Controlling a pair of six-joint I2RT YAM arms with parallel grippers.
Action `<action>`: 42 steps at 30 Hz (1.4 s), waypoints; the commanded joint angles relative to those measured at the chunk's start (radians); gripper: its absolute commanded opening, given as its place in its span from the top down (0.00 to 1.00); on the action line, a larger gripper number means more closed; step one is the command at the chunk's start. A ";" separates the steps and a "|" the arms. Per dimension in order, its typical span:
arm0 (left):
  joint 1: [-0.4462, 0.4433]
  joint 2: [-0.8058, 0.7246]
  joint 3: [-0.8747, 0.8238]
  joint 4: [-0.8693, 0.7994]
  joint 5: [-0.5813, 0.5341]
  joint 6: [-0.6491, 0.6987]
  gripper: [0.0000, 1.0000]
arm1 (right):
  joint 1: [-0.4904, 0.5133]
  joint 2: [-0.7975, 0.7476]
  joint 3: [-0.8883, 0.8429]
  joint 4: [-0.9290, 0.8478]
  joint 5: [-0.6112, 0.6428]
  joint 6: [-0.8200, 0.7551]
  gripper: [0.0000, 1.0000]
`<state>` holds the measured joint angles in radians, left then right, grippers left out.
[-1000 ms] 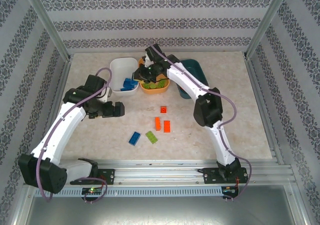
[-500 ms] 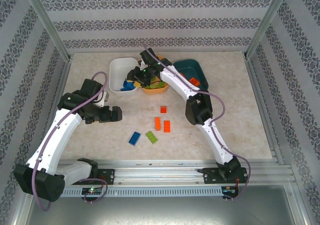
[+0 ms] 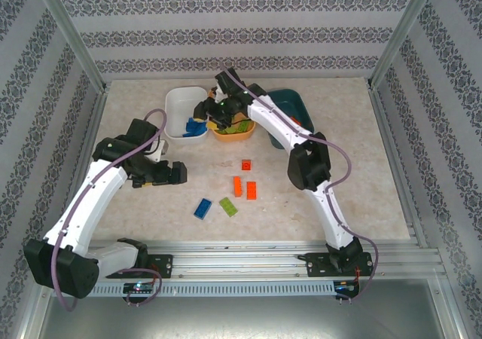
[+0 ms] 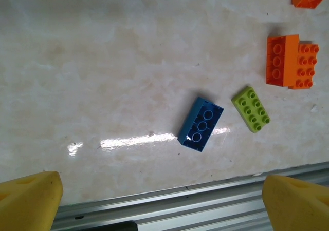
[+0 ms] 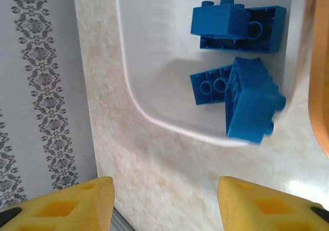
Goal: Sort the legos into containers by color
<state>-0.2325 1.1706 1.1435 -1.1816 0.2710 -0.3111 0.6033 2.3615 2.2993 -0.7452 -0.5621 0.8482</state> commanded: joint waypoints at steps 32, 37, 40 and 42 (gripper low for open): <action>-0.436 0.488 -0.122 0.254 -0.078 -0.010 0.18 | -0.171 -0.814 -1.110 0.184 0.122 -0.061 0.45; -0.443 0.488 -0.165 0.284 -0.069 -0.034 0.23 | -0.172 -0.814 -1.119 0.191 0.121 -0.057 0.45; -0.445 0.500 -0.180 0.299 -0.069 -0.043 0.27 | -0.171 -0.809 -1.117 0.200 0.116 -0.051 0.45; -0.446 0.510 -0.187 0.307 -0.068 -0.046 0.30 | -0.168 -0.806 -1.112 0.202 0.114 -0.049 0.46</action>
<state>-0.6666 1.6608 0.9688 -0.9077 0.2188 -0.3363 0.4400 1.5711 1.1915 -0.5629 -0.4564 0.8047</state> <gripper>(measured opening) 0.712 0.544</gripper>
